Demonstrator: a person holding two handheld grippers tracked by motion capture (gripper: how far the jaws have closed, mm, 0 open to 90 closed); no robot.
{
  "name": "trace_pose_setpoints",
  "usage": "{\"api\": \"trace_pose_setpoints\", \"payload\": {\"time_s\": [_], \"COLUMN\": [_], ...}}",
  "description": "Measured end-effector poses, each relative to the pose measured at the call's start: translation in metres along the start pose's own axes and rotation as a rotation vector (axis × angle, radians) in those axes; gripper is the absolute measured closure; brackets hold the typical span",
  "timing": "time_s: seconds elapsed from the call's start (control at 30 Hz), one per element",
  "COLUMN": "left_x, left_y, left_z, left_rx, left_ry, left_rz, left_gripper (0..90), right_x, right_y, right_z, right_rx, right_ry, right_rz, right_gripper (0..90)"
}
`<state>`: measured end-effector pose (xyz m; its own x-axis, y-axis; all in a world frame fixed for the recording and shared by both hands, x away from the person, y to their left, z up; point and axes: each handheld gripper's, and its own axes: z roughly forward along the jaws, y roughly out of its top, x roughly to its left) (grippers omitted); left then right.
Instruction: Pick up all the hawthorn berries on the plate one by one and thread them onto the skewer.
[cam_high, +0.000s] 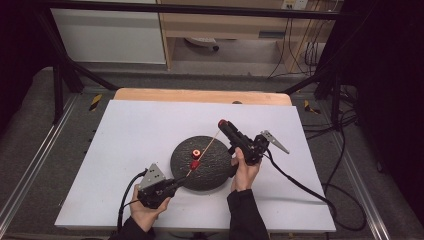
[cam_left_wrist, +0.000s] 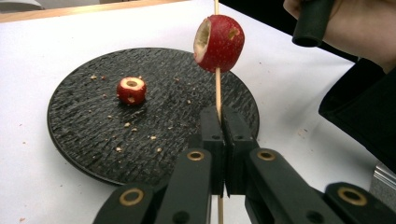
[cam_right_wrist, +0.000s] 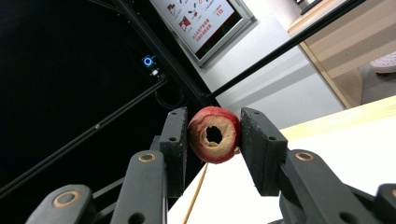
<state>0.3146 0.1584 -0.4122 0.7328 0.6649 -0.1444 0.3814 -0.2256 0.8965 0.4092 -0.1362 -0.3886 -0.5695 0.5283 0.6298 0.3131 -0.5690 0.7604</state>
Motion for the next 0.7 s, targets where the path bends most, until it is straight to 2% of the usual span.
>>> {"api": "trace_pose_setpoints", "payload": {"time_s": [0.43, 0.7], "left_x": [-0.006, -0.011], "left_y": [0.006, 0.012], "left_z": [0.005, 0.012], "left_rx": [-0.029, -0.029], "left_ry": [0.017, 0.028], "left_rz": [-0.027, -0.044], "left_gripper": [88.8, 88.9], "right_x": [0.0, 0.001], "right_y": [-0.006, -0.008], "right_z": [0.0, 0.0], "right_rx": [-0.002, -0.002], "right_ry": [0.013, 0.024], "right_rz": [0.012, 0.029], "right_gripper": [63.4, 63.4]}}
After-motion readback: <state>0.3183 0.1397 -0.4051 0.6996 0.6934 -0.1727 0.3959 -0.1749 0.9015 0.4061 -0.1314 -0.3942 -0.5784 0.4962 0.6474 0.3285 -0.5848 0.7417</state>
